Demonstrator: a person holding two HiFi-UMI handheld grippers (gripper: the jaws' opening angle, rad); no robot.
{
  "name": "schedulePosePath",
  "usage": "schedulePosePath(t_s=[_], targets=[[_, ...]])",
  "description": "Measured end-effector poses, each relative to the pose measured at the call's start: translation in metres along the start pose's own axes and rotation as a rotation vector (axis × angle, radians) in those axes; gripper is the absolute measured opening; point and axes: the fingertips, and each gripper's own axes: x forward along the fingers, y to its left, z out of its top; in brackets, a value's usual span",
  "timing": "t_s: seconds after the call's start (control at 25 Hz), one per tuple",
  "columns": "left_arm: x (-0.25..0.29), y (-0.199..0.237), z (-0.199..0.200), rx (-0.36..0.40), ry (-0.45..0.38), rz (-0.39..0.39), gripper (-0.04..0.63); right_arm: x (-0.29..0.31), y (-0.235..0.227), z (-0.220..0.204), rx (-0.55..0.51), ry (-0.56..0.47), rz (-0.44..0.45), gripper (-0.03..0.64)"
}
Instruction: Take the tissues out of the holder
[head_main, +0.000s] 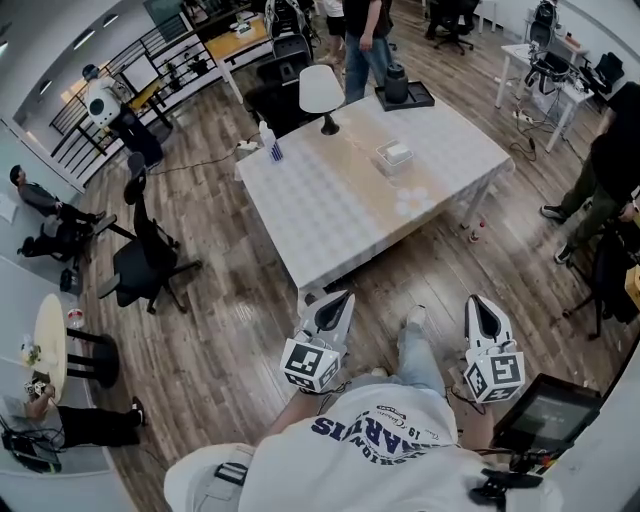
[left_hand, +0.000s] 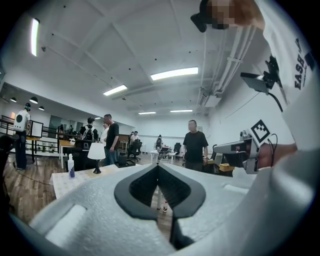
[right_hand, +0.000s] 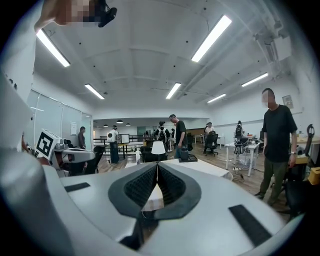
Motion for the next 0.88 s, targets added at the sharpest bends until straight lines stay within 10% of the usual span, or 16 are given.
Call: schedulePosePath(t_s=[0.88], targets=[[0.161, 0.075, 0.010, 0.012, 0.008, 0.015, 0.002, 0.159, -0.089, 0.026, 0.010, -0.023, 0.036, 0.009]])
